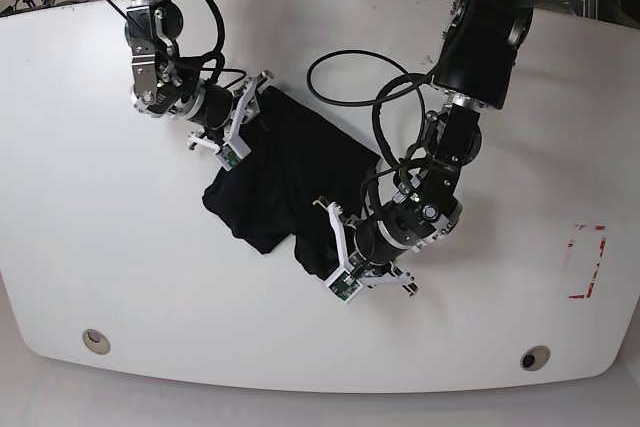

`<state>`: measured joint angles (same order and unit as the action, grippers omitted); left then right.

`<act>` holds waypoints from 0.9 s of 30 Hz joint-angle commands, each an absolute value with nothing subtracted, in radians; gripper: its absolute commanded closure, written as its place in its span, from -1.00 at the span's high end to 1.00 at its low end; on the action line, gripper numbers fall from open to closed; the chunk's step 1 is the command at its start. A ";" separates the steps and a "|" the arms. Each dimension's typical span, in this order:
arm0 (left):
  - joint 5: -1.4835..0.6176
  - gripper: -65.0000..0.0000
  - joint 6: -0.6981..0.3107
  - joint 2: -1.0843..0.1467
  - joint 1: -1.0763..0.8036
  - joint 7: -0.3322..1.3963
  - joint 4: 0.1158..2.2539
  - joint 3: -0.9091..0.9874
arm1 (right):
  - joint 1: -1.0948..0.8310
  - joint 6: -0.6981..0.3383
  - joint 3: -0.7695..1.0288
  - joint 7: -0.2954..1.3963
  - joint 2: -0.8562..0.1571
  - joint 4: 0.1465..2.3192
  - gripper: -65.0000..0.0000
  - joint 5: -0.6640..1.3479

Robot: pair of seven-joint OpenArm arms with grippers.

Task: Fold the T-shirt properly
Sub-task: 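Drag the shirt edge with the left gripper across toward the right gripper, then release the left gripper and regrasp the shirt's other edge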

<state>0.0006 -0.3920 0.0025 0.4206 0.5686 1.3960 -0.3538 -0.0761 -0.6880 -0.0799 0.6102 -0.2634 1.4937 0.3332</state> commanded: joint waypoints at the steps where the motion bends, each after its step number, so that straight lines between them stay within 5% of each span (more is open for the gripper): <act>1: -0.002 -0.87 -0.375 0.010 0.458 0.529 1.452 -0.348 | -0.093 -0.698 -0.099 0.668 -0.268 1.497 -0.49 0.272; 27: -0.008 -0.86 -0.421 0.119 0.420 0.524 1.546 -0.489 | -0.101 -0.698 -0.108 0.667 -0.249 1.497 -0.49 0.262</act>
<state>0.0044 -0.4267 0.0952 0.3927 0.5613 1.5238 -0.4774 -0.0914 -0.6891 -0.1040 0.5976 -0.2413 1.4982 0.3103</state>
